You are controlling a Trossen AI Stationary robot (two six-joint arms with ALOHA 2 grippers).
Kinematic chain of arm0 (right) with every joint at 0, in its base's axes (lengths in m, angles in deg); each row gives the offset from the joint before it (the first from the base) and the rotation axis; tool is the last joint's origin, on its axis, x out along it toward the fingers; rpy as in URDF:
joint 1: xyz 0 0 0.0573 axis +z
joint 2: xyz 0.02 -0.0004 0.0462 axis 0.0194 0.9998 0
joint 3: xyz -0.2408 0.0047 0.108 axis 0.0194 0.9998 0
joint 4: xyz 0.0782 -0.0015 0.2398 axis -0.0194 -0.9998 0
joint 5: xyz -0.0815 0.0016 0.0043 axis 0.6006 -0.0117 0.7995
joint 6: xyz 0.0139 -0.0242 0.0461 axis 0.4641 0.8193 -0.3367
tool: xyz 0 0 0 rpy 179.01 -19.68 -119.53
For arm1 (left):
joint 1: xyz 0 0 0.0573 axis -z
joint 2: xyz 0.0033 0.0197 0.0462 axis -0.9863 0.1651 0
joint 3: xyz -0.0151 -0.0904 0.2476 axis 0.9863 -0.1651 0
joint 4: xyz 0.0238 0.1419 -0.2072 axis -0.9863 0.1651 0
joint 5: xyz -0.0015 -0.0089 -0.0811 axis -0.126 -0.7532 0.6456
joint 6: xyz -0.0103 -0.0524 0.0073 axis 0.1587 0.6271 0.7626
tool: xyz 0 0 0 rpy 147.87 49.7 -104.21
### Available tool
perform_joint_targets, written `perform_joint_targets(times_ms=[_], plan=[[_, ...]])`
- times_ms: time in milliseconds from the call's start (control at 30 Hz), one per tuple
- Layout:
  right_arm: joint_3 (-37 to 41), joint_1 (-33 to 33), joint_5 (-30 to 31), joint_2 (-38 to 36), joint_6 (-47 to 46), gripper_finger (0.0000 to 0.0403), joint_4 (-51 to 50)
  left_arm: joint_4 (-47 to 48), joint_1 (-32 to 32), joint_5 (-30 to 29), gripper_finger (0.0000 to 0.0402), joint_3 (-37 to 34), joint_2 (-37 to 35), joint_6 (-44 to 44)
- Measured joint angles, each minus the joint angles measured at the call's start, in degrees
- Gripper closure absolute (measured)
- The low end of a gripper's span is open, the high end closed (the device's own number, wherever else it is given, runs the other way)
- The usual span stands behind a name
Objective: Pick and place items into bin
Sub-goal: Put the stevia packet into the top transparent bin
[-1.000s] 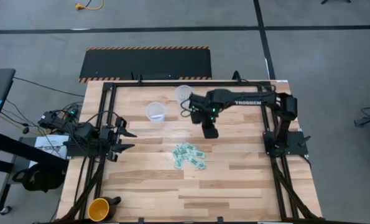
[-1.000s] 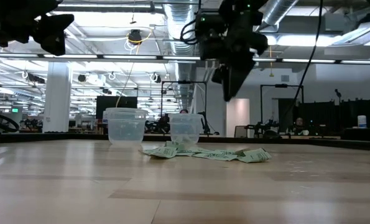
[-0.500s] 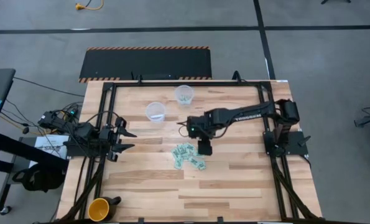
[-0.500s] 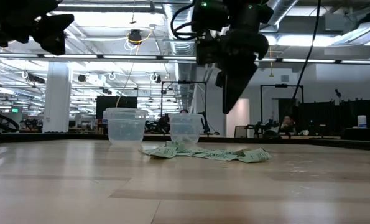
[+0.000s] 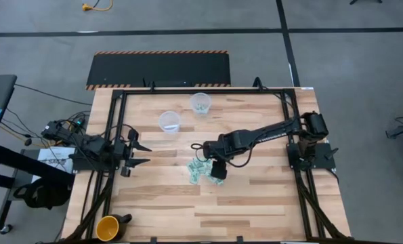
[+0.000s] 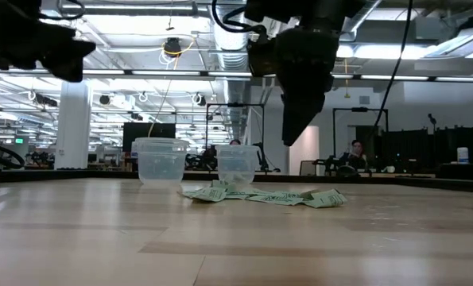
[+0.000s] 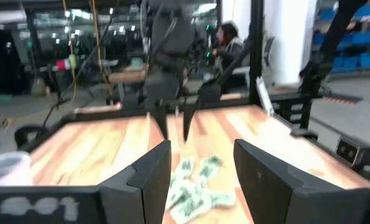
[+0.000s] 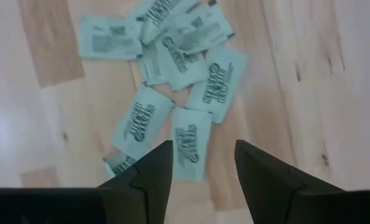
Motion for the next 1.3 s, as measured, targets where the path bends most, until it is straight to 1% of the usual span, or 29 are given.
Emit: perform_joint_targets(times_ms=[133, 367, 500, 533, 600, 700, 800, 1067, 1300], plan=[[0.0, -0.11, -0.04, 0.0, -3.16, 0.024, 0.18, 0.89, 0.0, 0.4, 0.0235, 0.23, 0.51, -0.25], [-0.03, -0.14, -0.05, 0.25, -4.91, 0.0241, -0.2, 1.3, -0.09, 0.48, 0.0235, 0.27, 0.49, -0.78], [-0.09, -0.14, -0.48, 2.61, -5.55, 0.0241, -0.28, 1.37, -0.09, 0.48, 0.0235, 0.27, 0.51, -0.76], [-0.28, -0.17, -1.25, 3.76, -5.82, 0.0242, 1.11, 1.38, -0.09, 0.5, 0.0235, 0.27, 0.61, -0.76], [0.05, -0.14, -2.33, 5.61, -6.37, 0.0243, -0.21, 1.43, -0.09, 0.67, 0.0235, 0.27, 0.66, -0.76], [-0.12, -0.1, -4.55, 8.02, -7.01, 0.0243, 1.53, 1.56, -0.09, 1.04, 0.0235, 0.29, 1.07, -0.76], [-0.07, -0.12, -5.04, 9.7, -7.99, 0.0241, 0.98, 1.62, -0.09, 1.55, 0.0235, 0.31, 1.56, -0.76], [-0.17, -0.14, -4.68, 10.21, -8.03, 0.024, 0.87, 1.72, -0.09, 1.96, 0.0235, 0.31, 1.51, -0.76], [-0.3, -0.23, -4.2, 10.98, -6.57, 0.0255, 0.63, 1.72, -0.09, 1.96, 0.0235, 0.31, 1.51, -0.73]])
